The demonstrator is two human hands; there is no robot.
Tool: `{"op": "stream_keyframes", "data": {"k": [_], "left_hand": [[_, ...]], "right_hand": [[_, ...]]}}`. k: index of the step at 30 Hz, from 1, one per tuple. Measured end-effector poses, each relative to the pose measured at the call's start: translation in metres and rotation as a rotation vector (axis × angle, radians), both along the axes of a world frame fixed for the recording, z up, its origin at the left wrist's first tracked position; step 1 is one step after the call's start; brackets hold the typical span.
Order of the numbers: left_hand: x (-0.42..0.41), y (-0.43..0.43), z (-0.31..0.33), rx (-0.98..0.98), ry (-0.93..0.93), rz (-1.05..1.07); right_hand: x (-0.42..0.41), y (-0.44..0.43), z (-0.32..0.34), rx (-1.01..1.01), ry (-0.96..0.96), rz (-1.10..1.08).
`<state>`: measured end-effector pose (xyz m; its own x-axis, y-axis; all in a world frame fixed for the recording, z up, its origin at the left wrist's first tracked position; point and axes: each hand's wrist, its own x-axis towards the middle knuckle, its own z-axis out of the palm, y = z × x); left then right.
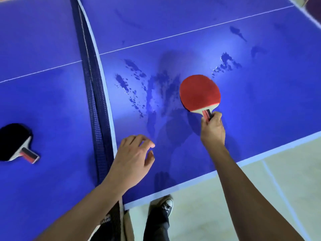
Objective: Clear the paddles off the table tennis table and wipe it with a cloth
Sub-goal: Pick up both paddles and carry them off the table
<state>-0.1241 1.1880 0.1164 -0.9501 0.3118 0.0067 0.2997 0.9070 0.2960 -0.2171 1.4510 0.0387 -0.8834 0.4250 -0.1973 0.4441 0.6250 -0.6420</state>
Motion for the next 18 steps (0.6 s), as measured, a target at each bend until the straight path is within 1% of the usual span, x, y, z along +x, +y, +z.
{"op": "stream_keyframes", "data": {"k": [4, 9, 12, 15, 18], "left_hand": [[0.016, -0.064, 0.009, 0.039, 0.038, 0.087], [0.04, -0.166, 0.005, 0.047, 0.0, 0.174], [0.053, -0.226, -0.003, 0.042, -0.06, 0.236], [0.064, -0.284, -0.016, -0.016, -0.151, 0.328], [0.069, -0.328, -0.035, -0.09, -0.273, 0.499]], "right_hand": [[0.027, -0.074, 0.033, -0.002, 0.022, 0.082], [0.057, -0.174, 0.056, -0.002, 0.07, 0.158], [0.072, -0.233, 0.065, -0.045, 0.079, 0.177], [0.083, -0.295, 0.065, -0.059, 0.077, 0.239], [0.093, -0.347, 0.063, -0.088, 0.051, 0.292]]}}
